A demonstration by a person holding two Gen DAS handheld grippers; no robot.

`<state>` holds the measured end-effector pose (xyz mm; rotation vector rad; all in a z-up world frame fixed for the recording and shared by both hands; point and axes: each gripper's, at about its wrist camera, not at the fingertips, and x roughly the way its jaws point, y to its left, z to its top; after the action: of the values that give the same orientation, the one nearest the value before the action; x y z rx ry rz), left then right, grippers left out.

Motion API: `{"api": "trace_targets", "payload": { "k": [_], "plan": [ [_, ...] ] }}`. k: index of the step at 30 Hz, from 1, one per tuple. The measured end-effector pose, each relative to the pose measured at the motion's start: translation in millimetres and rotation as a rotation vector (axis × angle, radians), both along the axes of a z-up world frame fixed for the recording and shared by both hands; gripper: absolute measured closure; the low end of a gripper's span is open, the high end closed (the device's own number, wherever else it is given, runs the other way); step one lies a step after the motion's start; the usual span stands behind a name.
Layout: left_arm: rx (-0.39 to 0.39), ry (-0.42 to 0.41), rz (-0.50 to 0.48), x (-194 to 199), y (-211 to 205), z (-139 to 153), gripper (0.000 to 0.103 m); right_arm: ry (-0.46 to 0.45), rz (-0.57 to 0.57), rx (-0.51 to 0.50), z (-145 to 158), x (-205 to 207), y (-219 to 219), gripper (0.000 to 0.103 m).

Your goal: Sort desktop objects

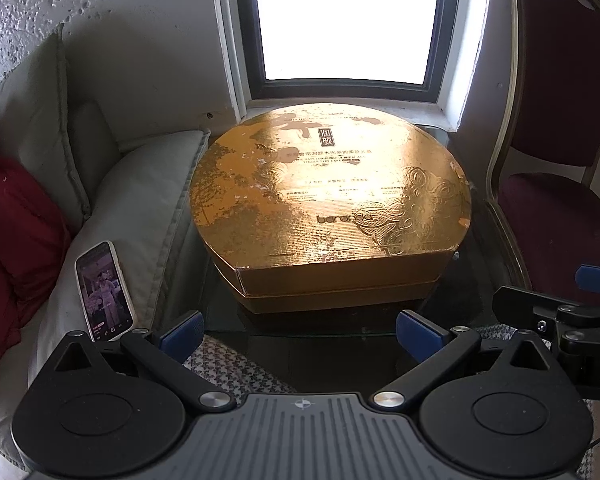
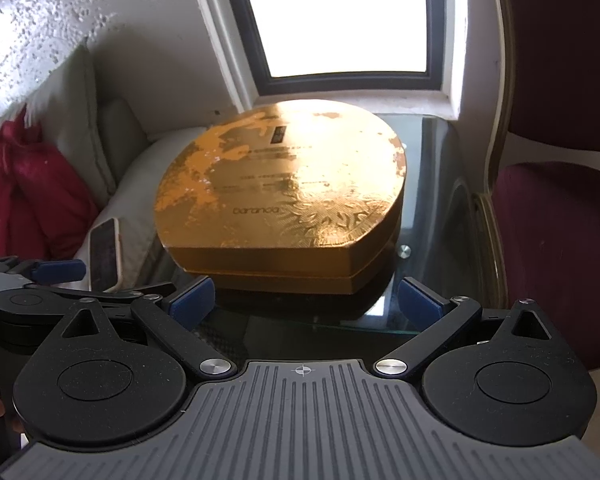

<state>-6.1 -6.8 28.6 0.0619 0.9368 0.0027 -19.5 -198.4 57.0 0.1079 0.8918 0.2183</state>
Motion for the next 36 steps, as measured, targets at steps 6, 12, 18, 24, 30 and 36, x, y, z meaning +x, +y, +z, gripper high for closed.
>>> {"api": "trace_targets", "payload": {
  "k": [6, 12, 18, 24, 30, 36],
  "plan": [
    [0.006, 0.003, 0.001, 0.3, -0.2, -0.9, 0.001, 0.007, -0.003, 0.002, -2.0, 0.8, 0.5, 0.002],
    [0.007, 0.008, 0.000, 1.5, -0.6, -2.2, 0.001, 0.012, -0.005, 0.002, -3.0, 2.1, 0.7, 0.002],
    [0.006, 0.014, -0.001, 2.9, -0.9, -3.8, 0.001, 0.017, -0.006, 0.000, -4.4, 3.5, 0.3, 0.002],
    [0.007, 0.018, -0.001, 4.1, -1.0, -4.7, 0.001, 0.022, -0.006, -0.002, -5.3, 4.4, 0.8, 0.002],
    [0.011, 0.022, -0.003, 4.7, -1.9, -4.9, 0.001, 0.027, -0.005, -0.003, -5.6, 5.6, -0.2, 0.002],
    [0.016, 0.022, -0.005, 5.5, -2.8, -4.7, 0.001, 0.029, -0.006, -0.004, -5.7, 6.1, -0.2, 0.002]
  ]
}}
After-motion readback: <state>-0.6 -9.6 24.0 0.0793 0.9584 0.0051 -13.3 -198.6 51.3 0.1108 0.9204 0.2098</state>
